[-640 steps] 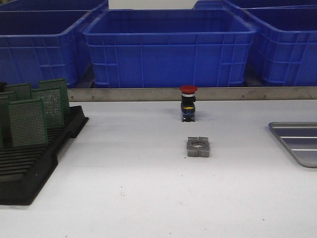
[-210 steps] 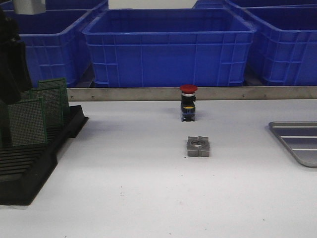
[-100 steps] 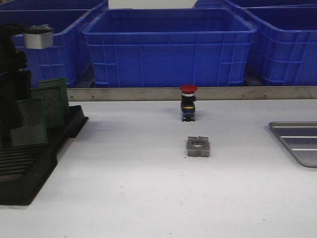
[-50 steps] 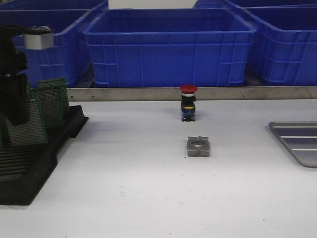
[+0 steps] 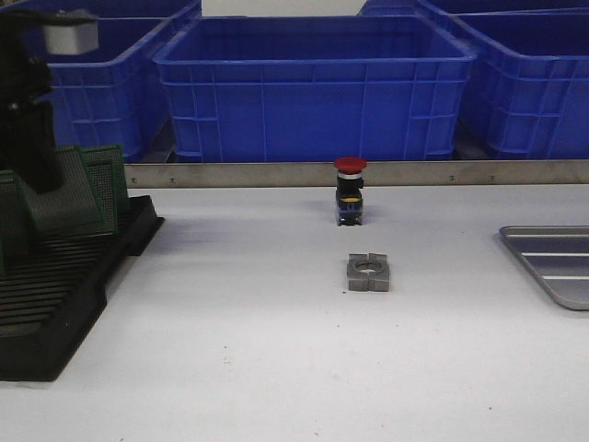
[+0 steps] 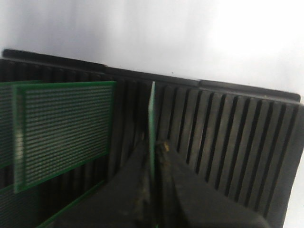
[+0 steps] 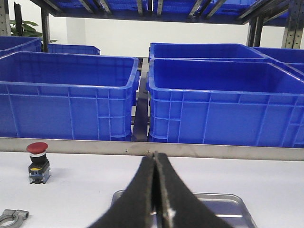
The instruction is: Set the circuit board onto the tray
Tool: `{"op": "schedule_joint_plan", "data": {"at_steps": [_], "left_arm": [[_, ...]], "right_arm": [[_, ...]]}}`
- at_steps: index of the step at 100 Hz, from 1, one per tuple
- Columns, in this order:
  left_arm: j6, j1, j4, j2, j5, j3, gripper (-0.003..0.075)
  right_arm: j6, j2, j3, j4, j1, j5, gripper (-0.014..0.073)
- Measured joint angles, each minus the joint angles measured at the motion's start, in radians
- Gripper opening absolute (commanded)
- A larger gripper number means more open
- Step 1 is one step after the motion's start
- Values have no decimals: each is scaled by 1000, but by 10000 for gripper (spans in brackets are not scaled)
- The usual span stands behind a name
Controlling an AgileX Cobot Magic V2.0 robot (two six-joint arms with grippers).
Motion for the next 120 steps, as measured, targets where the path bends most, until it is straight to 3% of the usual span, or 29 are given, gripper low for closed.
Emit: {"op": "schedule_joint_plan", "data": {"at_steps": [42,93,105,120], "left_arm": [[-29,-27,-278,-206,4,-6,-17],[-94,-356,-333,-231,13,11,-18],[-96,-385,-333,-231,13,11,-18],[-96,-392,-333,-231,13,11,-18]], "right_arm": [[0,0,0,0,0,0,-69],[37,0,0,0,0,-139,-69],[119,0,-64,0,0,-3,-69],[185,89,-281,0,0,321,-69]]}}
